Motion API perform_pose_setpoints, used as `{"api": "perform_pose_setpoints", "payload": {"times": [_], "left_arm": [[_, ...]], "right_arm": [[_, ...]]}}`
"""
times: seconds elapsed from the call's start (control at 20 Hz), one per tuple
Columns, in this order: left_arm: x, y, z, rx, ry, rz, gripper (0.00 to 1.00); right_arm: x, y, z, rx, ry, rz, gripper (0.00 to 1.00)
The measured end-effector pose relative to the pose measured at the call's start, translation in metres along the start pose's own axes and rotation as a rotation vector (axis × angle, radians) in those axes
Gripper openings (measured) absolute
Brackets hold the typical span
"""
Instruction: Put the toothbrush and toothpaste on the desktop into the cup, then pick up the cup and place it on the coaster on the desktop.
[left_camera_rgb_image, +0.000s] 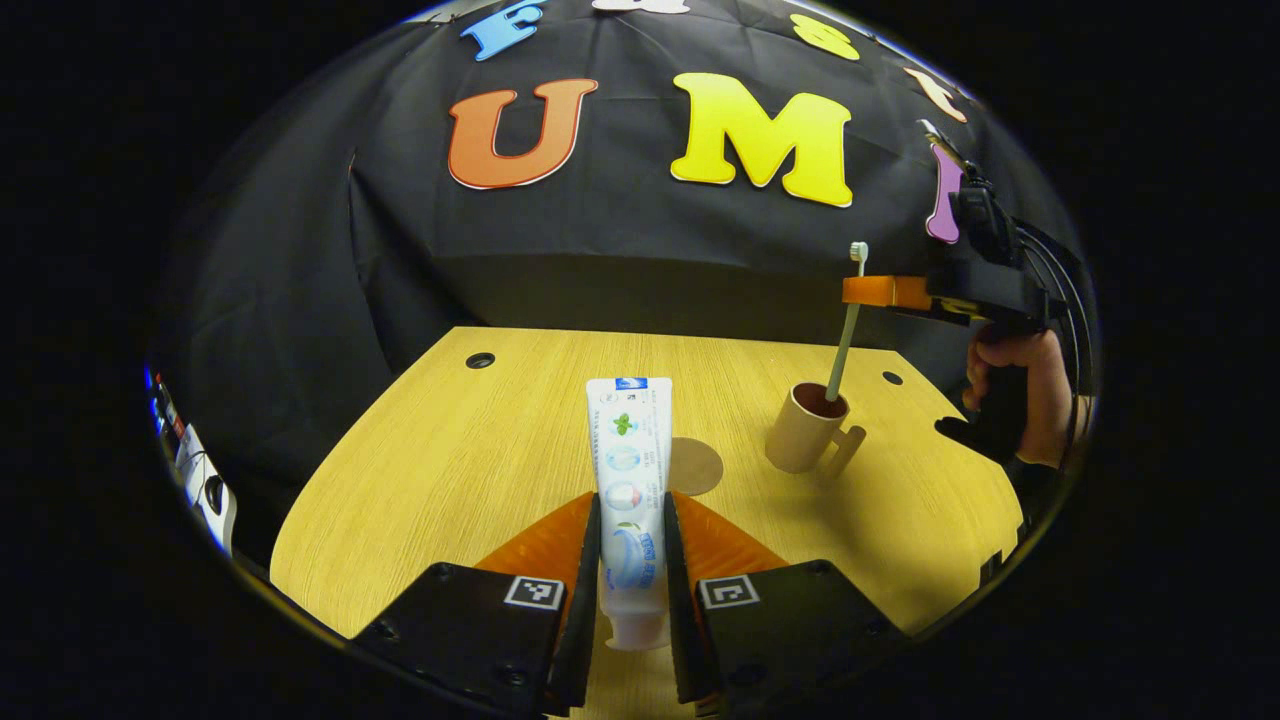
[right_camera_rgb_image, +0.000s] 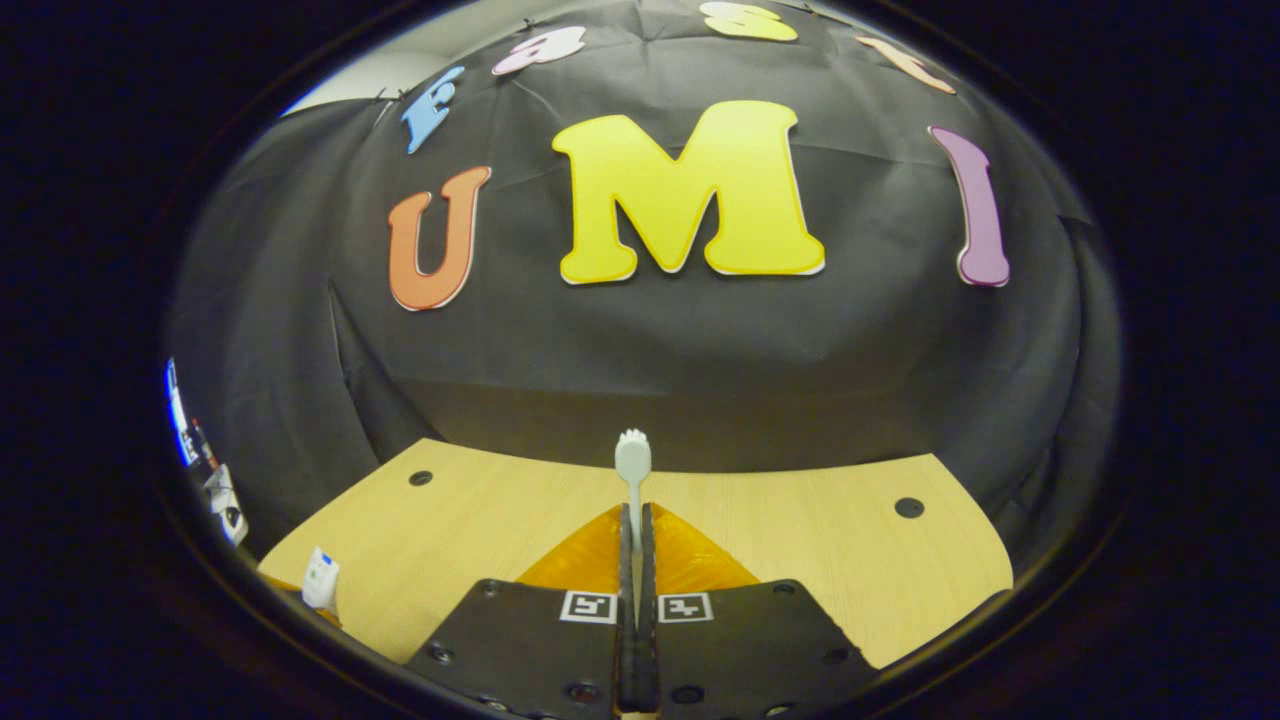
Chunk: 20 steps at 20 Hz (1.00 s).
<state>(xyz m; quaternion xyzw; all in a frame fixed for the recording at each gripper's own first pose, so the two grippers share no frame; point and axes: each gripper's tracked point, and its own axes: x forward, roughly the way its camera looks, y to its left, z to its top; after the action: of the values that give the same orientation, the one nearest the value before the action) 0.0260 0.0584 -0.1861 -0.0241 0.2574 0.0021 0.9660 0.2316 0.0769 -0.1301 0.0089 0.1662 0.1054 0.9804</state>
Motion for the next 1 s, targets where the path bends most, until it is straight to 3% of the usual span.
{"api": "perform_pose_setpoints", "payload": {"times": [0.3, 0.7, 0.8, 0.85, 0.9, 1.0], "left_arm": [[0.004, 0.005, -0.004, -0.009, 0.020, 0.017, 0.35], [0.009, -0.004, 0.003, 0.008, 0.006, 0.005, 0.35], [0.010, -0.011, 0.008, 0.018, -0.006, -0.008, 0.35], [0.010, -0.015, 0.011, 0.024, -0.014, -0.013, 0.35], [0.012, -0.019, 0.015, 0.027, -0.025, -0.019, 0.35], [0.014, -0.027, 0.025, 0.031, -0.054, -0.029, 0.35]], "right_arm": [[0.037, -0.003, -0.038, -0.050, 0.041, -0.009, 0.00], [0.035, -0.005, -0.064, -0.023, 0.113, 0.004, 0.05], [0.029, -0.005, -0.061, -0.024, 0.110, 0.004, 0.20], [0.028, -0.006, -0.059, -0.025, 0.109, 0.005, 0.35], [0.024, -0.007, -0.057, -0.025, 0.106, 0.001, 0.43], [0.013, -0.009, -0.049, -0.015, 0.095, 0.001, 0.51]]}}
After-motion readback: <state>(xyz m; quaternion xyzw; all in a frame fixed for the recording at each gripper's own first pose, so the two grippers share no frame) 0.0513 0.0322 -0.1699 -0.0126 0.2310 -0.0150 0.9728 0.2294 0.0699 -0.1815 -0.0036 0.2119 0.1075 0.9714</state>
